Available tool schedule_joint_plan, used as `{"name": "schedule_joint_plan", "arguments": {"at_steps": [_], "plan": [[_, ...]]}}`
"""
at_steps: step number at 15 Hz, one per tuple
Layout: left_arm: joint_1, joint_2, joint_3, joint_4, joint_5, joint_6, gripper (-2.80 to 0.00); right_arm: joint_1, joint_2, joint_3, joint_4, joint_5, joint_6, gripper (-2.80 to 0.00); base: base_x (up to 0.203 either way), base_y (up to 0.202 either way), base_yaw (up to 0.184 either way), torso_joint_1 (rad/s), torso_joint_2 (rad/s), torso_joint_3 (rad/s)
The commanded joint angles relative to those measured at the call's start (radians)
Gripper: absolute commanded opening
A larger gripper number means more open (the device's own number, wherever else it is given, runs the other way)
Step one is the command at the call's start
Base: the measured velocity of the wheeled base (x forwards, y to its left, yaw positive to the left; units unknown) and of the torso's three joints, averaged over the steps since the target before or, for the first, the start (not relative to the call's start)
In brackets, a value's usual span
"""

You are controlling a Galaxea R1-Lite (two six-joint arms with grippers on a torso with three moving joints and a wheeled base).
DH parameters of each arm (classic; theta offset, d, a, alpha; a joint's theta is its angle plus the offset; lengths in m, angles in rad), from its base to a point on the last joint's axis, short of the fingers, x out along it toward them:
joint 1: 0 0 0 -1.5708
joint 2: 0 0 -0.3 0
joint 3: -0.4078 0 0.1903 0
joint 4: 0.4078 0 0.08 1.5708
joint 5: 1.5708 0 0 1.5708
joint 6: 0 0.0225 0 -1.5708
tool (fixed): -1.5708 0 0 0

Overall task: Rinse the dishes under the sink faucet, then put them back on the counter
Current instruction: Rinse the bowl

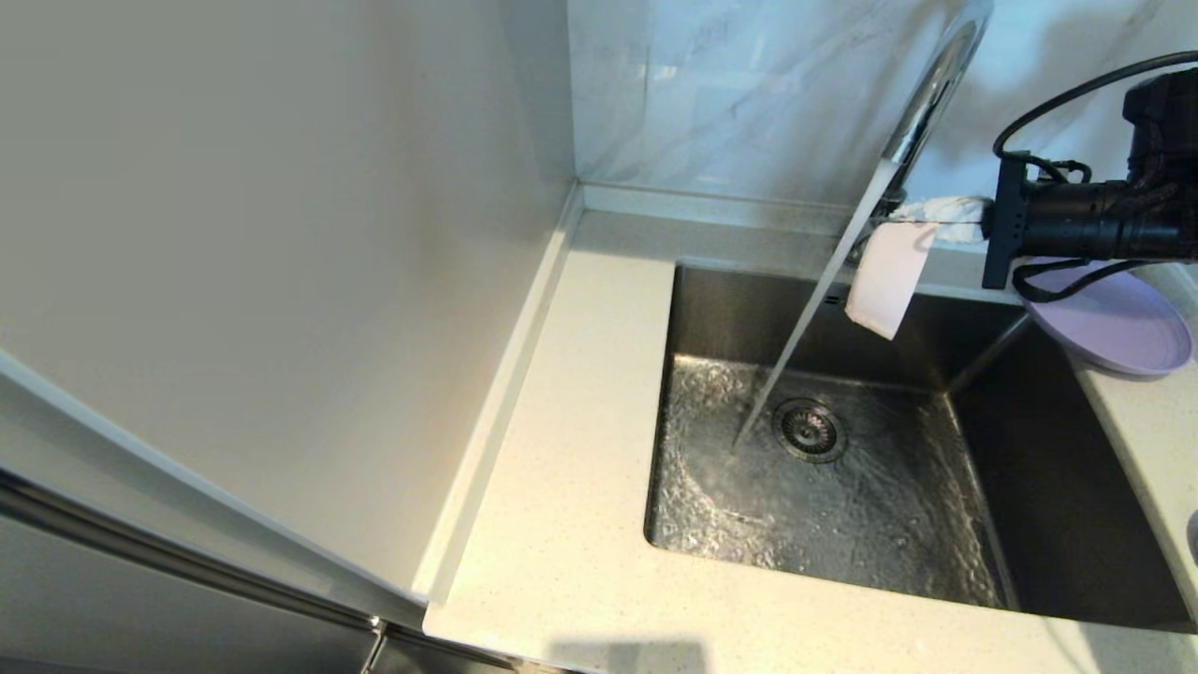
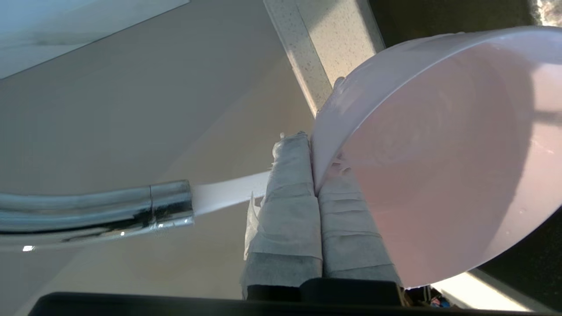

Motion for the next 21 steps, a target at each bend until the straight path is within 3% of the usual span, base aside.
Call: {"name": "schedule_joint_plan", "arguments": {"at_steps": [1,9,14,16,19,21], "plan": [[0.0,0.0,0.0,0.0,0.001,0.0,-2.8,0.019,0.023,-0.033,0.019,-0.03,-0.001,-2.8,0.0,0.0,0.0,0.0,0.0,0.0],[0.0,0.0,0.0,0.0,-0.001,0.0,-2.8,0.056,0.044,-0.057,0.023,-0.057,-0.019,-2.8,0.0,0.0,0.0,0.0,0.0,0.0],[0.0,0.0,0.0,0.0,0.0,0.0,-2.8,-0.086,-0.017,-0.013,0.093,-0.042,-0.099,-2.8,0.0,0.0,0.0,0.0,0.0,0.0],[0.0,0.0,0.0,0.0,-0.001,0.0,-2.8,-0.166,-0.081,-0.016,0.146,0.023,-0.141,-2.8,0.0,0.0,0.0,0.0,0.0,0.0],[0.0,0.0,0.0,0.0,0.001,0.0,-2.8,-0.298,-0.191,-0.037,0.171,0.184,-0.139,-2.8,0.0,0.0,0.0,0.0,0.0,0.0],[0.0,0.0,0.0,0.0,0.0,0.0,-2.8,-0.345,-0.215,-0.064,0.155,0.283,-0.04,-2.8,0.0,0.0,0.0,0.0,0.0,0.0]]}}
